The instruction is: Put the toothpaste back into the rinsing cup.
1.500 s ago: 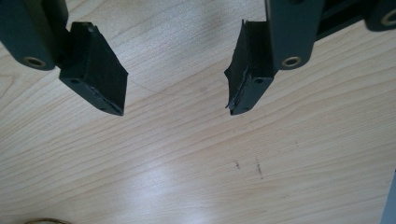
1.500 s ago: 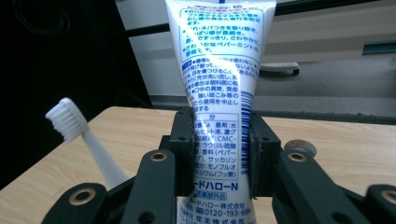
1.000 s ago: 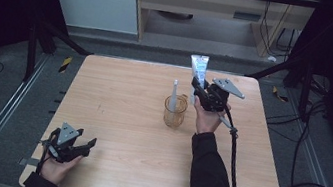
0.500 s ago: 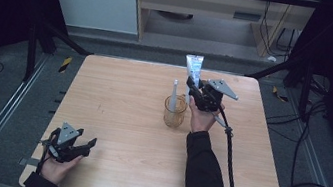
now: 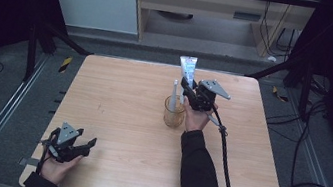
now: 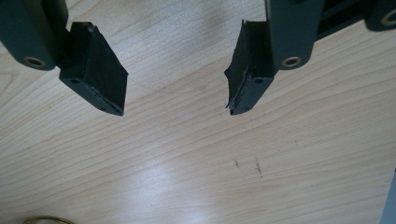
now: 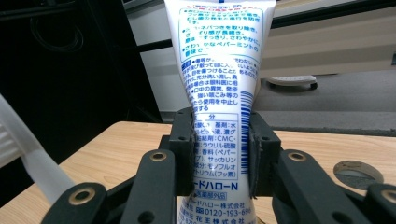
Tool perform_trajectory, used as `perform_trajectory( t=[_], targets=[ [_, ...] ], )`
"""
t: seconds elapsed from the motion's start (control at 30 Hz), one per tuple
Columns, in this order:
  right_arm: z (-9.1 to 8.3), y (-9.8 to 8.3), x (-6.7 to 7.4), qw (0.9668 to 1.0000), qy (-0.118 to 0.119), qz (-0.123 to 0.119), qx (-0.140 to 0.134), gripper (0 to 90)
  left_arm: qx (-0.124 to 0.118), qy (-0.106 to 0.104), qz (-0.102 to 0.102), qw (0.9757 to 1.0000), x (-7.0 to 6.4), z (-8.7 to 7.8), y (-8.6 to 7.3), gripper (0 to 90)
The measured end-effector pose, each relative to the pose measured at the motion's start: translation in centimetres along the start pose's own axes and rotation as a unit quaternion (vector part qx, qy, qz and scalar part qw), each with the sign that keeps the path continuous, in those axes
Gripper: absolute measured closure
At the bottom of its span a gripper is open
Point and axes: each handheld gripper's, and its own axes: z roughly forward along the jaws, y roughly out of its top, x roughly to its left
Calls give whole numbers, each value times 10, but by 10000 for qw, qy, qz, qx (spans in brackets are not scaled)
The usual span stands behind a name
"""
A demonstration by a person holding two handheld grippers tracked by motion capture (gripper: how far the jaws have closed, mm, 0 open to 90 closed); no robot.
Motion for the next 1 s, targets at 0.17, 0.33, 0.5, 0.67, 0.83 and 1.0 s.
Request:
perform_trajectory(
  t=[0.17, 0.33, 0.5, 0.67, 0.83, 1.0],
  targets=[
    [5, -5, 1, 10000, 13, 18, 57, 687, 9, -5, 6, 10000, 0, 0, 0, 369],
    [10, -12, 1, 9999, 12, 37, 125, 686, 3, 1, 4, 10000, 0, 0, 0, 369],
    [14, -16, 0, 9998, -3, 14, 186, 684, 6, -1, 12, 10000, 0, 0, 0, 368],
    [16, -19, 1, 9997, 24, 9, 237, 682, 7, -1, 8, 10000, 0, 0, 0, 368],
    [19, -23, 2, 9995, 49, 25, 320, 678, 10, 0, 11, 10000, 0, 0, 0, 368],
    [20, -25, 1, 9991, 76, 43, 407, 670, 11, 0, 14, 10000, 0, 0, 0, 368]
  ],
)
